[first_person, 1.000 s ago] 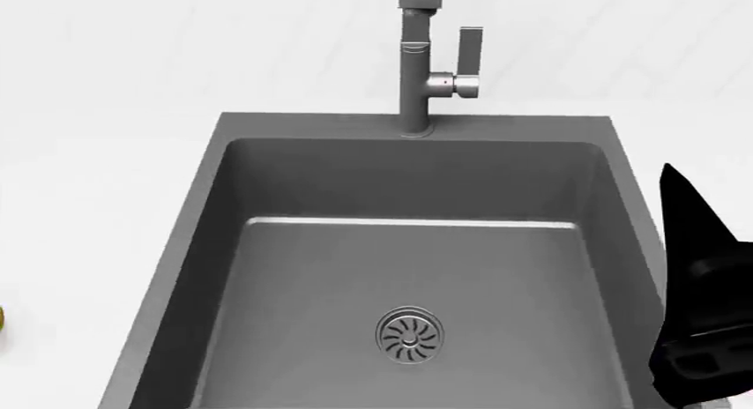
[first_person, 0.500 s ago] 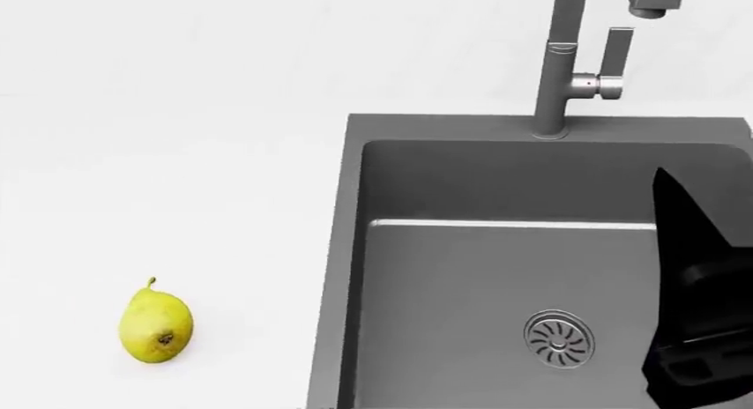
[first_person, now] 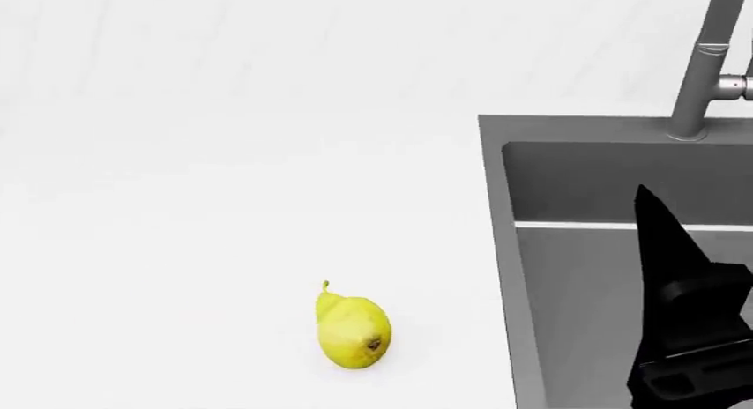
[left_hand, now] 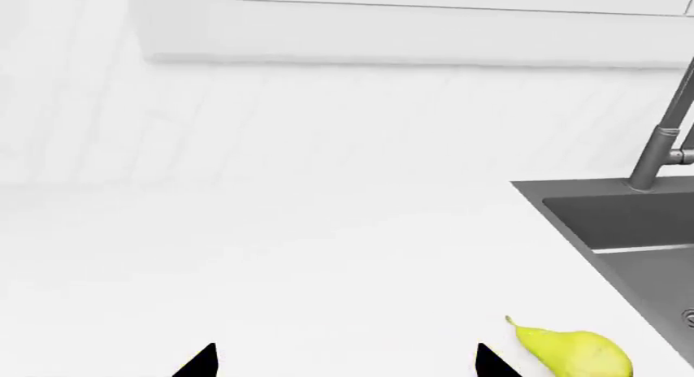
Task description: There is a mixed pile of frozen fruits and vegetables on the counter. Locate all the frozen vegetables and place the items in a bowl on the counter. Take all the frozen fruits and defrost them in a running sink.
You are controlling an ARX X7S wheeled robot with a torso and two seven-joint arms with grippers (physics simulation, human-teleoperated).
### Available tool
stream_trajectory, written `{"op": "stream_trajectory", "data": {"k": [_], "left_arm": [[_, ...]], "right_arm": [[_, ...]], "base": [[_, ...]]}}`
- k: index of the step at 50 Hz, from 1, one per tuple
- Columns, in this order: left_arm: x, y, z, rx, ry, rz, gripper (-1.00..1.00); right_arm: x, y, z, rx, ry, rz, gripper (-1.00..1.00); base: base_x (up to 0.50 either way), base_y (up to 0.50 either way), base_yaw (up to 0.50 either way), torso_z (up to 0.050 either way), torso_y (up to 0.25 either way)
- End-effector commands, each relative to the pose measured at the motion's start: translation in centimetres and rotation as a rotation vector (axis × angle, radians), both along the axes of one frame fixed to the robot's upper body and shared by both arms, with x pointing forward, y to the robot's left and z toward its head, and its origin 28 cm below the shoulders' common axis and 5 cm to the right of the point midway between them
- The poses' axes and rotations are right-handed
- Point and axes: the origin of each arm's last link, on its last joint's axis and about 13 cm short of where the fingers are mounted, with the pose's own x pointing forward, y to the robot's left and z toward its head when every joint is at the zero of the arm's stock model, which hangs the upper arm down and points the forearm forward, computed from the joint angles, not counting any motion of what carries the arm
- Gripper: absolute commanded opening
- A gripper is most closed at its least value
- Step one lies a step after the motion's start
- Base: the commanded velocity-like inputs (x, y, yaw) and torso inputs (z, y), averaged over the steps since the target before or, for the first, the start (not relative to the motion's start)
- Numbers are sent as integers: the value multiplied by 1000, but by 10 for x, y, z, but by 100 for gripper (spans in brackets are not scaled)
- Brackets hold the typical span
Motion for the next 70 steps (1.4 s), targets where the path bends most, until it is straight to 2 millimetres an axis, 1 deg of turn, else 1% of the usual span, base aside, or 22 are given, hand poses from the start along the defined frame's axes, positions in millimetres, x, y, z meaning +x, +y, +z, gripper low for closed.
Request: {"op": "stream_trajectory", "data": {"k": [1, 2, 4, 7, 11, 13, 16, 18, 24, 26, 30, 38, 42, 45, 47, 50, 52, 56, 61, 62, 65, 70], "left_arm": [[1, 1, 3, -28, 12, 18, 100], [1, 0, 0, -27, 13, 17, 100], [0, 0, 3, -26, 13, 14, 100], [1, 0, 2, -25, 15, 12, 100], [-2, 0, -4, -27, 40, -6, 100], [-2, -2, -3, -22, 50, -13, 100], [-9, -3, -5, -25, 68, -62, 100], [-18, -6, -7, -25, 56, -155, 100], [-39, -12, -20, 43, 99, -246, 100], [-43, -13, -21, 44, 103, -268, 100], [-42, -12, -21, 46, 111, -273, 100], [-48, -18, -24, 46, 119, -315, 100], [-53, -22, -25, 69, 119, -370, 100], [-47, -26, -20, 47, 113, -369, 100], [-48, -29, -19, 48, 108, -385, 100], [-50, -34, -22, 59, 110, -420, 100], [-48, -37, -26, 77, 109, -425, 100], [-28, -44, -35, 53, 139, -419, 100], [-31, -53, -34, 75, 129, -487, 100], [-32, -55, -35, 81, 125, -497, 100], [-30, -61, -36, 77, 130, -500, 100], [-24, -60, -43, 79, 158, -486, 100]], "right_arm": [[-1, 1, 1, 12, 6, 9, 100], [0, 1, 0, 4, 9, 8, 100], [-1, 2, 1, 6, 13, 12, 100], [-1, 4, -2, -4, 36, 29, 100], [0, 6, -6, -5, 56, 44, 100], [2, 6, -5, -8, 57, 46, 100], [3, 7, -4, -7, 56, 49, 100], [3, 7, -4, -7, 58, 48, 100], [5, 5, -7, -7, 75, 42, 100], [6, 5, -8, -5, 79, 42, 100], [8, 7, -9, -3, 85, 47, 100], [9, 10, -14, -18, 121, 59, 100], [10, 10, -14, -15, 124, 58, 100], [10, 9, -13, -14, 122, 55, 100], [9, 8, -12, -12, 119, 53, 100], [9, 7, -12, -14, 119, 51, 100], [8, 7, -11, -10, 115, 48, 100], [8, 7, -12, -11, 116, 49, 100], [9, 8, -12, 12, 120, 58, 100], [9, 9, -12, -6, 117, 55, 100], [10, 10, -13, 2, 120, 63, 100], [11, 9, -14, 4, 119, 58, 100]], "base": [[0, 500, 0, 0, 0], [0, 344, 0, 0, 0], [0, 135, 0, 0, 0], [0, 38, 0, 0, 0], [0, 0, 0, 0, 0], [0, 0, 0, 0, 0], [0, 0, 0, 0, 0], [0, 0, 0, 0, 0], [0, 0, 0, 0, 0], [0, 0, 0, 0, 0], [0, 0, 0, 0, 0], [0, 0, 0, 0, 0], [0, 0, 0, 0, 0], [0, 0, 0, 0, 0], [0, 0, 0, 0, 0], [0, 0, 0, 0, 0], [0, 0, 0, 0, 0], [0, 0, 0, 0, 0], [0, 0, 0, 0, 0], [0, 0, 0, 0, 0], [0, 0, 0, 0, 0], [0, 0, 0, 0, 0]]}}
